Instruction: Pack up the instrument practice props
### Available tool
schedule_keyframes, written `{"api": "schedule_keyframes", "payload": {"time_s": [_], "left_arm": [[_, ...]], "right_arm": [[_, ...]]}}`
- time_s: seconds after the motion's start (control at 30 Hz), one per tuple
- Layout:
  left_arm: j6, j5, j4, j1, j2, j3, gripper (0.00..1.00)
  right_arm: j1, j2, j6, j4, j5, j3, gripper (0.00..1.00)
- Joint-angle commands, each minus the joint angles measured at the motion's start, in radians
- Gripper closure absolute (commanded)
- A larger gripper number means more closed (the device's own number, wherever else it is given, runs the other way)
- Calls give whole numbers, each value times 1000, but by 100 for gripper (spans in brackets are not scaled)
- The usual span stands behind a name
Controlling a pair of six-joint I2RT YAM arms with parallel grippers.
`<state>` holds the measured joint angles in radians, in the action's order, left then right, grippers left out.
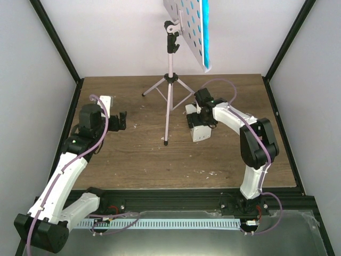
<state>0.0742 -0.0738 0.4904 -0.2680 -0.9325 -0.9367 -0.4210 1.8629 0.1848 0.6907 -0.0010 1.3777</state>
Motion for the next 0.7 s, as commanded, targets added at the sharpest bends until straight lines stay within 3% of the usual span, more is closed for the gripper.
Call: {"api": "schedule_keyframes", "payload": {"time_s": [0.0,0.37,0.67], "left_arm": [[5,0,-24,4,-4,11,0],[4,6,-25,3,-18,13,0],[10,30,-24,3,-28,14,0]], "right_arm": [[-57,-49,56,72,49,-56,3],[-133,-296,202,177,-51,-277,8],[-135,-338,186,217,10,-225,0]]}}
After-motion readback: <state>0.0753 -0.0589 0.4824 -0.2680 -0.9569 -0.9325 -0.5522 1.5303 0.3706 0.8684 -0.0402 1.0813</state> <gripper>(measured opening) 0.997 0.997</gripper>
